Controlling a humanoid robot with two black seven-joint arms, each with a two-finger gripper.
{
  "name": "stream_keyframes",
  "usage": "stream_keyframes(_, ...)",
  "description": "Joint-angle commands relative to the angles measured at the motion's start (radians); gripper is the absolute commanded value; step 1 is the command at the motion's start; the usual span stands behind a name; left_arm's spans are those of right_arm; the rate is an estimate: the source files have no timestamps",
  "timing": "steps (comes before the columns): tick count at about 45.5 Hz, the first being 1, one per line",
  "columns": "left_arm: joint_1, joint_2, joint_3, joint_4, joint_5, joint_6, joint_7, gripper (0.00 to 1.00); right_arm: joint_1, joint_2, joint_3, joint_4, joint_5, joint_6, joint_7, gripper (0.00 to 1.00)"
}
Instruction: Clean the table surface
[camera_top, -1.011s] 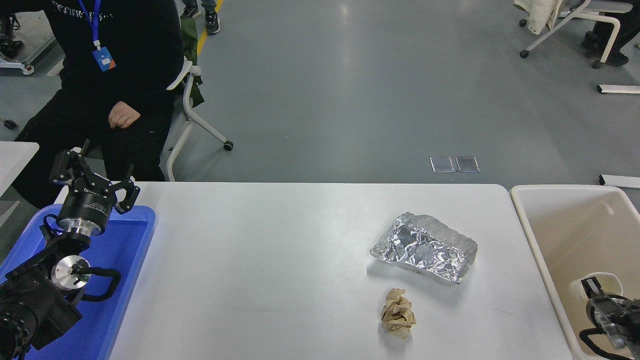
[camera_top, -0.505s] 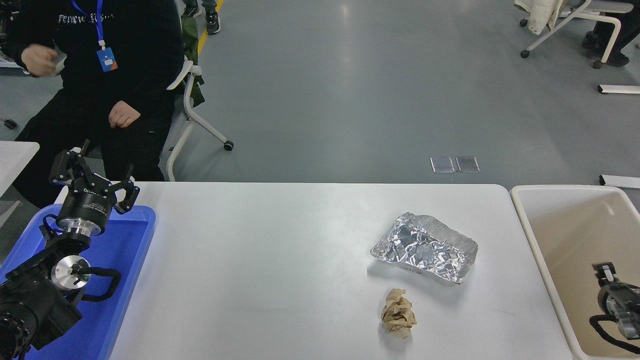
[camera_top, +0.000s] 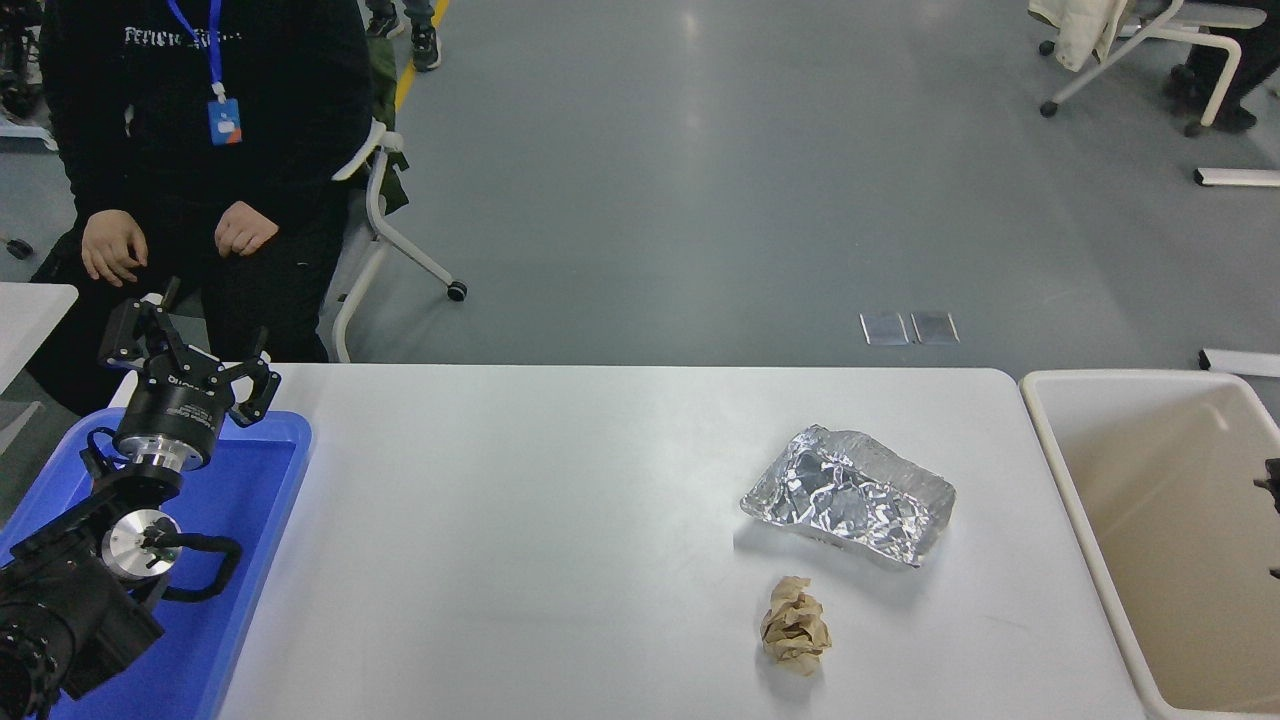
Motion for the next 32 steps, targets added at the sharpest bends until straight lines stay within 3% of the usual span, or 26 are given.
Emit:
stream_keyframes(1,0.001,0.000,0.000,0.000,0.000,-0.001,0.000,1.00,-0.111,-0.064,0.355,0.190,-0.007,0.006,0.000,1.00)
stream_keyframes(13,0.000,0.000,0.000,0.000,0.000,-0.001,0.000,1.00,-0.235,0.248,0.755,0.279,-0.007,0.046,0.028,1.00)
stream_keyframes(24,0.000,0.000,0.000,0.000,0.000,-0.001,0.000,1.00,-0.251,0.496,0.837,0.308,-0.013,0.096,0.105,1.00)
stream_keyframes(32,0.000,0.000,0.000,-0.001,0.000,-0.001,0.000,1.00,-0.251,0.634,0.837,0.305,-0.117,0.151,0.154,1.00)
